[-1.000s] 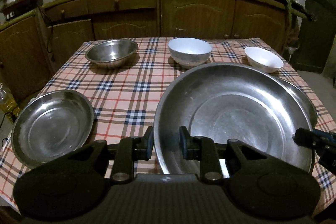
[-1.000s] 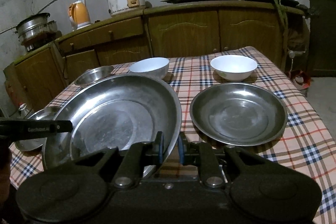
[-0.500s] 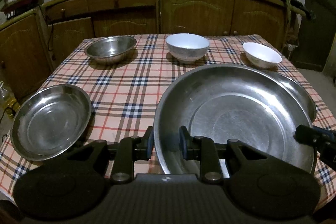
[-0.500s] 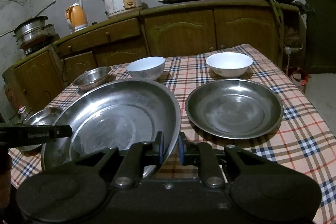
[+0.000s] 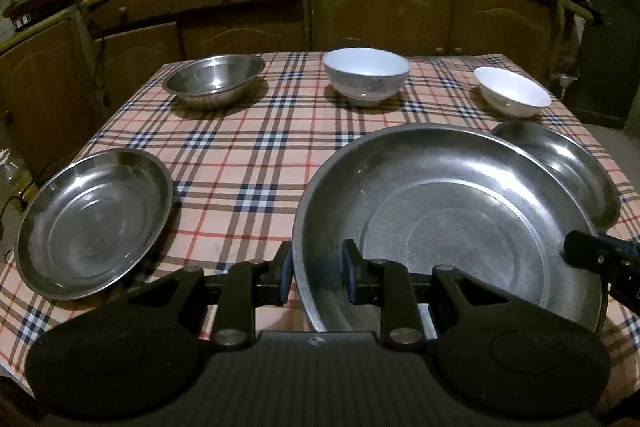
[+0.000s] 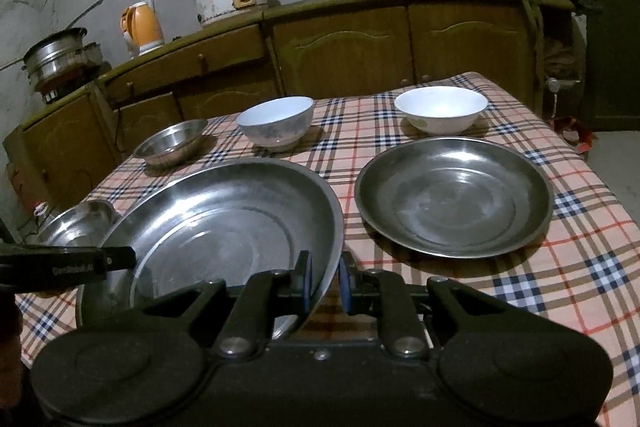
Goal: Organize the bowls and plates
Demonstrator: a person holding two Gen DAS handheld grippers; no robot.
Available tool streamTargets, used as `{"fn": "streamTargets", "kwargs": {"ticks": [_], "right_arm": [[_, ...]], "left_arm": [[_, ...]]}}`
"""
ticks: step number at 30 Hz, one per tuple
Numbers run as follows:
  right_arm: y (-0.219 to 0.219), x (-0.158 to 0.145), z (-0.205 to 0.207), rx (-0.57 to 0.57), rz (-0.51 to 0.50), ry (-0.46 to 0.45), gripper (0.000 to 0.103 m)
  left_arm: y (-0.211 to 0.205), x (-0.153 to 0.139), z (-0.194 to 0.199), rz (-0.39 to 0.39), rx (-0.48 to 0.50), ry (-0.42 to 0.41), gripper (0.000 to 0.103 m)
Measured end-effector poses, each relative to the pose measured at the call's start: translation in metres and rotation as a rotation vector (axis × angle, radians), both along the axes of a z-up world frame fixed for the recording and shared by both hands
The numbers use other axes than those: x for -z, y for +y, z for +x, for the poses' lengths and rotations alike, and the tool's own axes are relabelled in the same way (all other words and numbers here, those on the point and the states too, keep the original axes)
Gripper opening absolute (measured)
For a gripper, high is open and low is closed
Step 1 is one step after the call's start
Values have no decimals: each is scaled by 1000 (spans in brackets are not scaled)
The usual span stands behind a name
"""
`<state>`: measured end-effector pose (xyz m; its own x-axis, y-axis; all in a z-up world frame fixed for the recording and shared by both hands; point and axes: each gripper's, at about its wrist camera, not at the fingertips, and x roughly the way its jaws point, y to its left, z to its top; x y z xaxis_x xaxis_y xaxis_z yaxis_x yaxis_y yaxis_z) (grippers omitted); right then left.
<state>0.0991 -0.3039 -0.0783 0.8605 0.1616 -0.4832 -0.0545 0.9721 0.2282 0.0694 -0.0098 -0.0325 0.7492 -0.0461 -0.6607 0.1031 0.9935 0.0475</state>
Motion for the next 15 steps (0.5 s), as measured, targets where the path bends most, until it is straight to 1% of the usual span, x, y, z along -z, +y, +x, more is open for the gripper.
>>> {"fn": "streamTargets", "kwargs": {"ticks": [8, 15], "right_arm": [[11, 7, 26, -19, -17, 3, 19], [16, 14, 49, -13, -29, 12, 19]], "left_arm": [[6, 7, 15, 14, -29, 8, 26], [6, 14, 38, 22, -30, 10, 26]]}}
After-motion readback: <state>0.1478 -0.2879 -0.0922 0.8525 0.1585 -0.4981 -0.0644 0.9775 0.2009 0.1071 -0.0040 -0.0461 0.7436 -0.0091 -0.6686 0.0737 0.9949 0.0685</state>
